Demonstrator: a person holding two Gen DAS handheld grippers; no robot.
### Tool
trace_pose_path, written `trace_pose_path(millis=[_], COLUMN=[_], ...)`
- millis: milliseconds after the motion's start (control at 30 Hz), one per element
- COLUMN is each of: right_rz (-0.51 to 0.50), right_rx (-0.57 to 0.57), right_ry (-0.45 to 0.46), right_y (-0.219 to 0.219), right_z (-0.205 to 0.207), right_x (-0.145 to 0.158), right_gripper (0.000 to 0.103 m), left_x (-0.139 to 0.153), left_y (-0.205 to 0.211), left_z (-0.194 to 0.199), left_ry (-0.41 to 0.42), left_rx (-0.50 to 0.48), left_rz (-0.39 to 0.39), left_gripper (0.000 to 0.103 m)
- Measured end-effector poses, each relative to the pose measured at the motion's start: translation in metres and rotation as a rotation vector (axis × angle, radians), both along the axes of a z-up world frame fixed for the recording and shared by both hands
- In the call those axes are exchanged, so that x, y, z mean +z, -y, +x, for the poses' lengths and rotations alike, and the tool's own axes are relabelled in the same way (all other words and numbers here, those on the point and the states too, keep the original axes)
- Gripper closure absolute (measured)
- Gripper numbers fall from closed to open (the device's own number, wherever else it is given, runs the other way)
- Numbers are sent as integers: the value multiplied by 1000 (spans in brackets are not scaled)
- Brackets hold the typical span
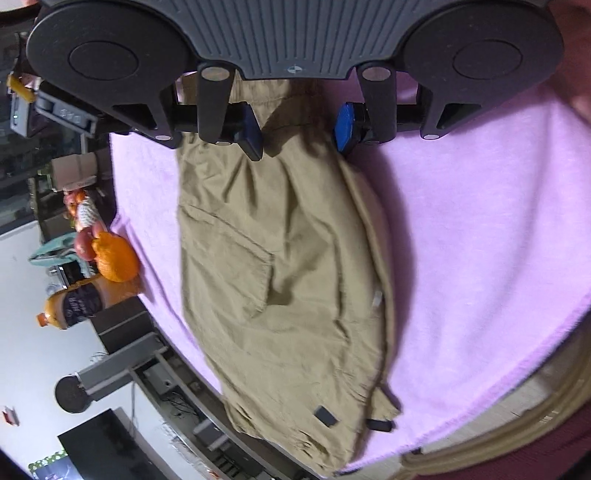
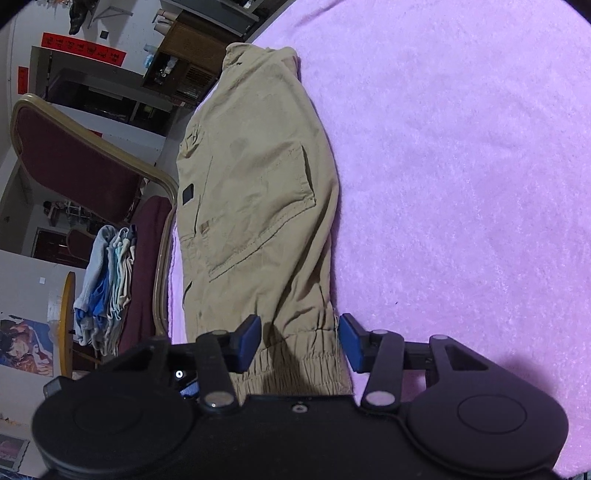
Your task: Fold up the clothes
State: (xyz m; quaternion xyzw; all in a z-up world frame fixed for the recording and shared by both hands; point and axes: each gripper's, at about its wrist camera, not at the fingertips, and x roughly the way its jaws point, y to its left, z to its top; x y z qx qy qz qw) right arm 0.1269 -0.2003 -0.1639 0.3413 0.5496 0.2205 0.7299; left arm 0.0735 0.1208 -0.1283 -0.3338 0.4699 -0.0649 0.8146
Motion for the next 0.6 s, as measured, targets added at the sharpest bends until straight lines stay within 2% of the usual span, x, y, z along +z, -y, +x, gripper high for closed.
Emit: trace_pose_path(millis=[133,200,233,267,333,400,600], right_rz=[14,2,-12,-46,-83,-73,34], right_rx=[6,13,19,28,38,30,-48], right_ry=[3,16,26,48,87,119,176], right_y=[-1,-2,-3,-6,-10,-10,12], right_z=[3,3,4,3,-1,-6,-29], right_x=[-2,-2,-2,0,5,16,66], right_gripper=[57,60,71,76,80,83,83], left_x=[0,2,3,5,10,20,56], left_y=[11,16,18,20,21,19,5], left_z=[6,7,7,7,6,2,-20], left_ry=[34,51,57,61,66,82,129], left_rx=[-37,-50,-54,-55,-52,-45,-2], left_rz=[35,74,94,110,116,102,-52], left_gripper=[63,66,79,84,87,87,88])
